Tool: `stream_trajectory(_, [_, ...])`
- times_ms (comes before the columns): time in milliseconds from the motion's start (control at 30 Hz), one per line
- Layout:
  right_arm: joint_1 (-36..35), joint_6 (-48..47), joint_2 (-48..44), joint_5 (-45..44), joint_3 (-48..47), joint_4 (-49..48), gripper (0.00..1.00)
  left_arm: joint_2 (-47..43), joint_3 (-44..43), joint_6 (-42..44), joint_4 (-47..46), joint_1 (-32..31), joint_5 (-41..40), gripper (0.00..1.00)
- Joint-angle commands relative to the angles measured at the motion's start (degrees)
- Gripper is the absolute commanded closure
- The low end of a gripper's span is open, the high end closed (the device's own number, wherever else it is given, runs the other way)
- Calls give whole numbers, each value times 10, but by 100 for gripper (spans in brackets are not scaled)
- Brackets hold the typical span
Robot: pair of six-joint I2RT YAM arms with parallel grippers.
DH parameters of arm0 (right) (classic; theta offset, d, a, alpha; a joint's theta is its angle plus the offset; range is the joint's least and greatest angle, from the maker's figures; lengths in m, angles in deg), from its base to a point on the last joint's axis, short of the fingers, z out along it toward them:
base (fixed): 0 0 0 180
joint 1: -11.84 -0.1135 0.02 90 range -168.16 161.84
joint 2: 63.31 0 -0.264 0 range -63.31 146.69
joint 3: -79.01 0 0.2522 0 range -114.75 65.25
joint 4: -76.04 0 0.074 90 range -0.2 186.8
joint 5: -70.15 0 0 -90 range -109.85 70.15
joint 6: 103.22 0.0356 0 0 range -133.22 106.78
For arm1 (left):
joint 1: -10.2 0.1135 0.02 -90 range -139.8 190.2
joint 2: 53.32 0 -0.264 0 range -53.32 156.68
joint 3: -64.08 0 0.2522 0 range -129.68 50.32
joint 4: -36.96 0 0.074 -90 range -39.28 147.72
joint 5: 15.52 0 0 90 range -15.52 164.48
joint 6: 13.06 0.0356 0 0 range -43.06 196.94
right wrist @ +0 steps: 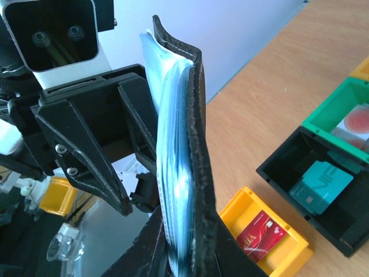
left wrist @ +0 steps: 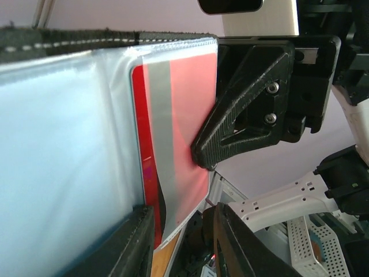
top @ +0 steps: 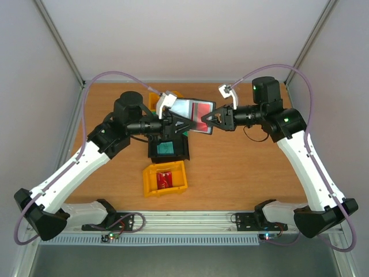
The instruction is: Take the credit cards out of the card holder
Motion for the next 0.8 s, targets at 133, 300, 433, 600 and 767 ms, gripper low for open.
stream_trajectory(133, [-1,-17,-19,85,-1,-96,98,20,-14,-11,-42,-3,-14,68])
stream_trajectory(300, [-1,-22,-16,123,-7,-95,98,29,-18,-25,-92,-3,27,63])
stream_trajectory(433, [-1,-65,-11,138,-28,-43,98,21,-11,-51,-134,10,32,54])
stream_trajectory(600, [-1,-70,-10,151,-50,-21,98,27,-20,-110,-185,43,88,50])
stream_trajectory(767, [-1,-81,-4,153,-72,3,98,40,-34,-144,-233,47,125,48])
